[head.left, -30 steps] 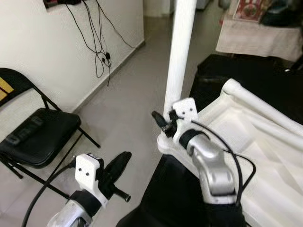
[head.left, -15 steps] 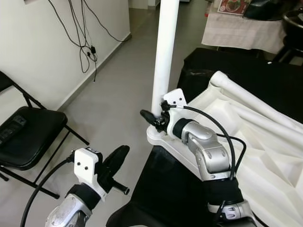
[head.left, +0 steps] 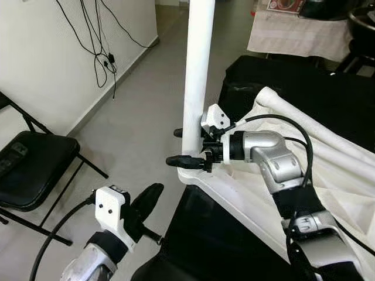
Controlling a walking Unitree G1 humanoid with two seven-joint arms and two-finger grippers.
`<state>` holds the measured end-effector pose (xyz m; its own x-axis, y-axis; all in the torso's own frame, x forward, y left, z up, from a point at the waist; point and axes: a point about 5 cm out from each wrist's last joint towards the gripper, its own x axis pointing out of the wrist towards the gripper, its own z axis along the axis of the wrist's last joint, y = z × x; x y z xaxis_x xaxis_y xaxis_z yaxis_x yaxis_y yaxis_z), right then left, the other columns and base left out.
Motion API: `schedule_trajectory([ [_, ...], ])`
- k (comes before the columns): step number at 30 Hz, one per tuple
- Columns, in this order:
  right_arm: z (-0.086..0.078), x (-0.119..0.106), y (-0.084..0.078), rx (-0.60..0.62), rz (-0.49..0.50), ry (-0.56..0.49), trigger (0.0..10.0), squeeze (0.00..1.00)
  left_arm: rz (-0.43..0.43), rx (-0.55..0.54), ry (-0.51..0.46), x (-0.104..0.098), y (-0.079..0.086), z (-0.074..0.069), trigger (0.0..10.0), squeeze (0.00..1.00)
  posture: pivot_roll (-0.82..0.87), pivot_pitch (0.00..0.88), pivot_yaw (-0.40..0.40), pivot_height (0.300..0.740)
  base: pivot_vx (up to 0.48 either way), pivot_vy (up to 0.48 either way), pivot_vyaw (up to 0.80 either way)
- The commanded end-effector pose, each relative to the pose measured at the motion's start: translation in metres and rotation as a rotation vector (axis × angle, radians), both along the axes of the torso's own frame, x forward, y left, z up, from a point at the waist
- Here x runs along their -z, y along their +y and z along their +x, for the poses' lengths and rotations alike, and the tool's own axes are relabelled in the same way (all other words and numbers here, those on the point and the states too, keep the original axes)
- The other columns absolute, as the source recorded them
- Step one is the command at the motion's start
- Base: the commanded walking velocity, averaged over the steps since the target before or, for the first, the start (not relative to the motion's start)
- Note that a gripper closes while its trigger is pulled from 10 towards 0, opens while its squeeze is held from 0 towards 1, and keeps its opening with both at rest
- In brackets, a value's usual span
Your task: Building children table
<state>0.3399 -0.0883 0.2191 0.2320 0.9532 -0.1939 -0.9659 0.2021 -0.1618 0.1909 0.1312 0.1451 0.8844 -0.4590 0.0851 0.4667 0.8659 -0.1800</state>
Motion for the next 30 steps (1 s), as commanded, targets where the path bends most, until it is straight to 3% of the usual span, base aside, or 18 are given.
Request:
schedule_trajectory([
  [1,-0.006,0.009,0.01,-0.086,-0.005,0.039,8.3,0.0,0.0,-0.002,0.005,0.001,0.0,-0.003,10.0,0.0,-0.02,0.14,-0.031,0.74,0.0,0.0,0.0],
  [2,-0.006,0.009,0.01,-0.086,-0.005,0.039,8.3,0.0,0.0,-0.002,0.005,0.001,0.0,-0.003,10.0,0.0,-0.02,0.14,-0.031,0.74,0.0,0.0,0.0],
  [3,-0.007,0.01,0.008,-0.101,-0.001,0.054,0.0,0.0,0.001,-0.002,0.005,0.001,0.0,-0.003,10.0,0.0,-0.02,0.141,-0.03,0.74,0.0,0.0,0.0],
  [14,-0.008,0.024,-0.021,-0.051,0.017,0.118,0.0,0.0,0.003,0.001,0.006,0.0,0.002,-0.003,10.0,0.0,-0.05,0.156,-0.009,0.74,0.0,0.0,0.0],
  [16,-0.016,0.035,-0.032,0.12,0.017,0.116,0.0,0.0,0.007,0.004,0.008,0.0,0.004,-0.003,10.0,0.0,-0.05,0.159,-0.013,0.74,0.0,0.0,0.0],
  [18,-0.016,0.035,-0.032,0.12,0.017,0.116,0.0,0.0,0.007,0.004,0.008,0.0,0.004,-0.003,10.0,0.0,-0.05,0.159,-0.013,0.74,0.0,0.0,0.0],
  [19,-0.019,0.038,-0.035,0.206,0.021,0.114,0.0,0.0,0.009,0.004,0.009,0.0,0.005,-0.002,10.0,0.0,-0.05,0.159,-0.013,0.74,0.0,0.0,0.0],
  [20,-0.014,0.045,-0.034,0.461,0.015,0.089,0.0,0.0,0.013,0.004,0.01,0.0,0.006,-0.003,10.0,0.0,-0.05,0.158,-0.013,0.74,0.0,0.0,0.0],
  [22,-0.014,0.045,-0.034,0.461,0.015,0.089,0.0,0.0,0.013,0.004,0.01,0.0,0.006,-0.003,10.0,0.0,-0.05,0.158,-0.013,0.74,0.0,0.0,0.0],
  [23,-0.018,0.056,-0.037,0.795,0.004,0.103,0.0,0.0,0.016,0.002,0.011,0.0,0.008,-0.002,10.0,0.0,-0.06,0.157,-0.007,0.74,0.0,0.0,0.0],
  [24,-0.018,0.056,-0.037,0.795,0.004,0.103,0.0,0.0,0.016,0.002,0.011,0.0,0.008,-0.002,10.0,0.0,-0.06,0.157,-0.007,0.74,0.0,0.0,0.0],
  [25,-0.031,0.064,-0.029,0.939,-0.02,0.102,0.0,0.0,0.021,0.001,0.012,0.001,0.01,-0.001,10.0,0.0,-0.06,0.156,0.011,0.74,0.0,0.0,0.0],
  [27,-0.031,0.064,-0.029,0.939,-0.02,0.102,0.0,0.0,0.021,0.001,0.012,0.001,0.01,-0.001,10.0,0.0,-0.06,0.156,0.011,0.74,0.0,0.0,0.0],
  [28,-0.039,0.068,-0.02,0.986,-0.036,0.113,0.0,0.0,0.026,0.001,0.013,0.001,0.011,0.0,10.0,0.0,-0.06,0.143,0.018,0.74,0.0,0.0,0.0],
  [30,-0.04,0.068,-0.013,0.962,-0.037,0.112,0.0,0.0,0.03,0.006,0.015,0.002,0.012,0.001,10.0,0.0,-0.05,0.135,0.001,0.74,0.0,0.0,0.0],
])
